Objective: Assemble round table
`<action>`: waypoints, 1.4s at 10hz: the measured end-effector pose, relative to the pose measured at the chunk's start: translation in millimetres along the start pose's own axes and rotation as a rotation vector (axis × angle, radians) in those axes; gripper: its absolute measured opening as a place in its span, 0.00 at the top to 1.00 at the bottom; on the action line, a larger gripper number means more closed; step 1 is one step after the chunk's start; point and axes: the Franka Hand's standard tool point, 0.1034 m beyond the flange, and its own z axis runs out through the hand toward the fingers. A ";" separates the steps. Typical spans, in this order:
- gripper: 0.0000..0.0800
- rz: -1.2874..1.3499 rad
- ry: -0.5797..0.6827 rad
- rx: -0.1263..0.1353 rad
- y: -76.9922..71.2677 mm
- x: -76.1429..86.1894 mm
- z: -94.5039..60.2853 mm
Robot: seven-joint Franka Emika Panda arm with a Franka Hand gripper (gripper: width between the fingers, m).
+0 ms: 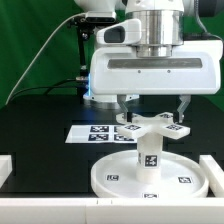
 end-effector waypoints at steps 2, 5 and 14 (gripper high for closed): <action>0.19 -0.017 -0.004 -0.006 4.2 -1.7 4.0; 0.32 -0.013 -0.004 -0.007 4.6 -2.0 4.7; 0.45 0.634 0.003 -0.010 4.6 0.4 5.2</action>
Offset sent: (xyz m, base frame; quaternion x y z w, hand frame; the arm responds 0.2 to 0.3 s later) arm 0.0000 0.0000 0.0000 0.0000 0.0000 0.0000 1.0000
